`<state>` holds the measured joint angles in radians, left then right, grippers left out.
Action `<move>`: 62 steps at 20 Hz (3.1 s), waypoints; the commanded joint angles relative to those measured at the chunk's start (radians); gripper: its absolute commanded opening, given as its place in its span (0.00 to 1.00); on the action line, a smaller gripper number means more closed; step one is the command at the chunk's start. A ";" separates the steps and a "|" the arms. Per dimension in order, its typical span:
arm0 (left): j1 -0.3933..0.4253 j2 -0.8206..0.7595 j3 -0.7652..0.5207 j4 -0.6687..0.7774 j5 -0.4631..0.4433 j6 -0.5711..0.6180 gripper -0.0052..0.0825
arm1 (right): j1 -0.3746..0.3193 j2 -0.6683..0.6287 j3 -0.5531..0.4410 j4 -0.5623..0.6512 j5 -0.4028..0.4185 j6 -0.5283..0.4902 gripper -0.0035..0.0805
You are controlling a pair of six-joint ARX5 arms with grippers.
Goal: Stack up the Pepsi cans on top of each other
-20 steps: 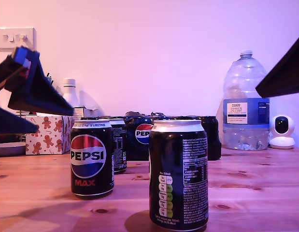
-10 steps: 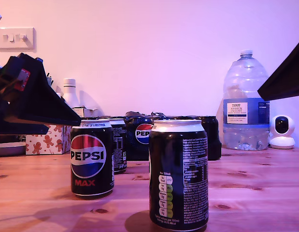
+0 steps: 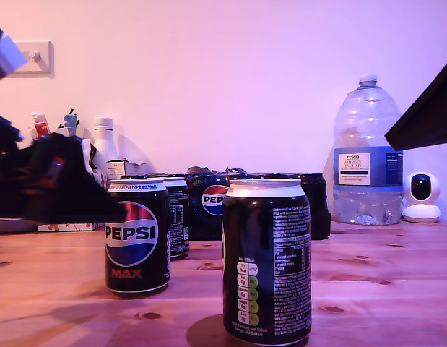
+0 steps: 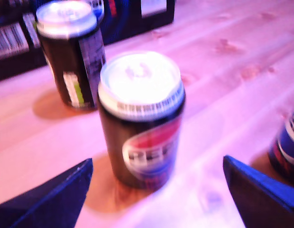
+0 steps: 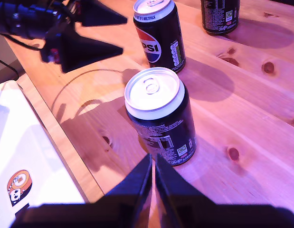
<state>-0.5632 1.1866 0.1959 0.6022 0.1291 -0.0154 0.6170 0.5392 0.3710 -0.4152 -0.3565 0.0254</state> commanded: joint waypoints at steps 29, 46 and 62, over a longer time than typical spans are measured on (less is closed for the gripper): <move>-0.006 0.551 0.173 0.341 0.013 -0.003 0.73 | 0.003 0.006 -0.009 0.006 0.000 0.001 0.03; -0.023 0.323 0.173 0.163 0.093 0.051 0.48 | 0.003 0.006 -0.009 -0.038 -0.001 0.004 0.03; -0.116 -0.153 0.254 -0.254 0.203 0.040 0.45 | 0.006 0.006 -0.009 -0.064 -0.003 -0.002 0.03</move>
<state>-0.6708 1.0607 0.3855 0.3164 0.3199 0.0288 0.6170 0.5407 0.3710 -0.4839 -0.3573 0.0254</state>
